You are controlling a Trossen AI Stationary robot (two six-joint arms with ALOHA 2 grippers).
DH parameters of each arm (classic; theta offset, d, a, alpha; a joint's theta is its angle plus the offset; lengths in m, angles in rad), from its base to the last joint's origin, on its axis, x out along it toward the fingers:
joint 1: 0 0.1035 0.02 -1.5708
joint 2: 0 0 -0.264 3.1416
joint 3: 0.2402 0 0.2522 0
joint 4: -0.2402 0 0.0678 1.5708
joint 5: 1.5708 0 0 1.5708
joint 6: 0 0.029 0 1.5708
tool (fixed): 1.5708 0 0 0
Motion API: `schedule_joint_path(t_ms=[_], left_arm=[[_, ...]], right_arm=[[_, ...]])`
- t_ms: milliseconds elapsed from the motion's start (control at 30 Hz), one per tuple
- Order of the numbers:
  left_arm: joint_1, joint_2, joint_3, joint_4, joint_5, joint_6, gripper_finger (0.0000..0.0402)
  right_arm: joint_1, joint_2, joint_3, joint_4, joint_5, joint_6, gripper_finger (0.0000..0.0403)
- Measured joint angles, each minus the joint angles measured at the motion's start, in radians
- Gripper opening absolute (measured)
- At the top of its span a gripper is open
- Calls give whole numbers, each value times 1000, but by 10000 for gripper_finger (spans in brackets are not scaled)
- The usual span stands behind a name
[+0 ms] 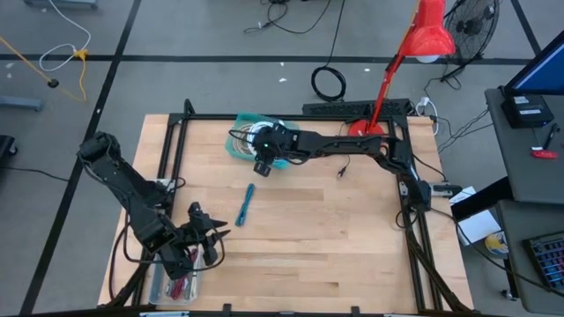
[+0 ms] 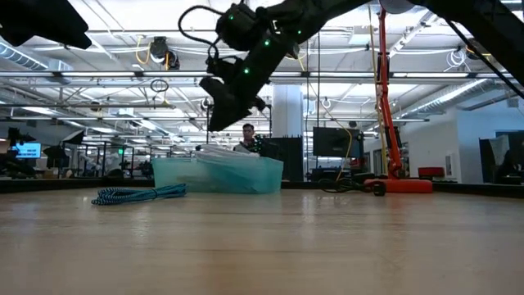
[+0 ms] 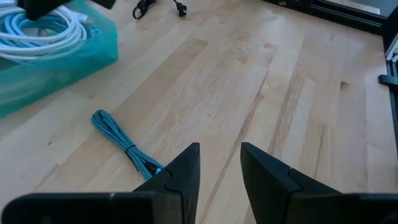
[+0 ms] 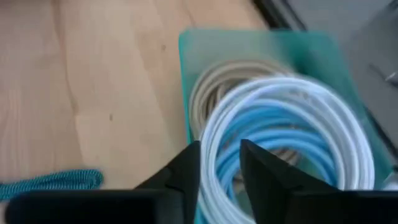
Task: Pick & Place USB Port
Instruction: Put the white HDMI cable into the green bin
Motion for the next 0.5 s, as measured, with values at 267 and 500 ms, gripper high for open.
schedule_joint_path(t_ms=[267, 500], left_arm=[[0, 2, 0, 15, 0, 10, 120], [0, 13, 0, 45, 1, 44, 120]], right_arm=[[2, -58, 0, -15, 45, -26, 162], [-23, -41, 2, 127, 186, -96, 136]])
